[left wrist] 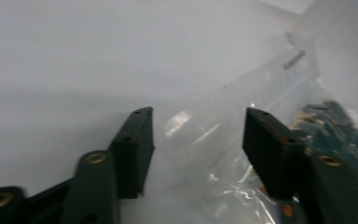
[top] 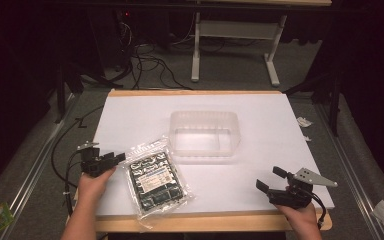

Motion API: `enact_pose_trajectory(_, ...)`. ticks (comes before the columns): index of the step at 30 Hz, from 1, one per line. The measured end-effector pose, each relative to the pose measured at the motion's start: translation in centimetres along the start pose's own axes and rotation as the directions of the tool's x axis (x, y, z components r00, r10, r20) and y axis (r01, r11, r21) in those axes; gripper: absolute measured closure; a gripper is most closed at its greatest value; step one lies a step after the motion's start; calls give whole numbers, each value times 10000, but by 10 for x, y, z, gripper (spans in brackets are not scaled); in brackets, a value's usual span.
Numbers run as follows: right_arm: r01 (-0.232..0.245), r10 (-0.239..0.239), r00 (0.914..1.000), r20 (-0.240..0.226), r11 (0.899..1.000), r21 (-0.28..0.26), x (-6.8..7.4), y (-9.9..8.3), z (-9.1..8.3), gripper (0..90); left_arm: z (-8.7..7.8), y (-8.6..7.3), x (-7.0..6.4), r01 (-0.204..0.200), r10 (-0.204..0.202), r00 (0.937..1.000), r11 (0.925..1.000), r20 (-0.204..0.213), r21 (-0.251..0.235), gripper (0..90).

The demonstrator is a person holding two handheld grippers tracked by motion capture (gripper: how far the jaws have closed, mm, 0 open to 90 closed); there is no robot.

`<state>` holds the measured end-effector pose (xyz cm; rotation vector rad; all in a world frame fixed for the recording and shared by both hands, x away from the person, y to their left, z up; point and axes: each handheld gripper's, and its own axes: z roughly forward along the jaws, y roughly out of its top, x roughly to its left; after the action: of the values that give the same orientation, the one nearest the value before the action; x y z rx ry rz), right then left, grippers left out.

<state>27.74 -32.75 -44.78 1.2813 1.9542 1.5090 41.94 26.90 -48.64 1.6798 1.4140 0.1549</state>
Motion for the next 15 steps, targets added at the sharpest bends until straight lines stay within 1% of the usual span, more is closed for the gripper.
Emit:
enact_pose_trajectory(2, -12, 12, 10000, 6, 10000, 10, 0, 0, 0, 84, -1, 0, 0, 8, -8, 10000, 10000, 28, -35, 472)
enact_pose_trajectory(3, 21, -21, 10000, -12, 10000, 12, 0, 0, 1, 85, -2, -1, 0, 21, -19, 10000, 9999, 91, -141, 490)
enact_pose_trajectory(4, 13, -13, 10000, -13, 10000, 54, 1, 0, 2, 85, -6, -2, 3, 176, -158, 9990, 9989, 421, -426, 546)
enact_pose_trajectory(5, 13, -13, 10000, -13, 10000, 54, 1, 0, 2, 85, -6, -2, 3, 176, -158, 9990, 9989, 421, -426, 564)
enact_pose_trajectory(6, 21, -21, 10000, -15, 10000, 62, 1, 0, 2, 86, -9, -3, 3, 187, -150, 9981, 9979, 594, -614, 586)
enact_pose_trajectory(7, 21, -21, 10000, -15, 10000, 62, 1, 0, 2, 86, -9, -3, 3, 187, -150, 9981, 9979, 594, -614, 603)
enact_pose_trajectory(8, 26, -26, 10000, -18, 10000, 73, 1, 0, 2, 86, -12, -5, 2, 61, -4, 9973, 9970, 732, -776, 613)
enact_pose_trajectory(9, -2, 3, 10000, -20, 10000, 77, 1, 0, 2, 87, -12, -5, 2, 61, -4, 9973, 9970, 732, -776, 627)
enact_pose_trajectory(10, 12, -11, 10000, -38, 10000, 82, 1, 0, 2, 87, -15, -7, 1, -42, 123, 9963, 9956, 855, -938, 639)
enact_pose_trajectory(11, 12, -11, 10000, -38, 10000, 82, 1, 0, 2, 87, -15, -7, 1, -42, 123, 9963, 9956, 855, -938, 651)
enact_pose_trajectory(12, -17, 17, 10000, -37, 10000, 61, 1, 0, 1, 87, -17, -8, 0, -136, 240, 9956, 9934, 901, -1141, 677)
enact_pose_trajectory(13, -17, 17, 10000, -37, 10000, 61, 1, 0, 1, 87, -17, -8, 0, -136, 240, 9956, 9934, 901, -1141, 705)
enact_pose_trajectory(14, -23, 23, 10000, -39, 10000, 54, 0, 0, 1, 87, -19, -9, 0, -276, 392, 9949, 9921, 930, -1225, 724)
enact_pose_trajectory(15, -29, 29, 10000, -43, 10000, 52, 0, 0, 1, 88, -19, -9, 0, -276, 392, 9949, 9921, 930, -1225, 743)
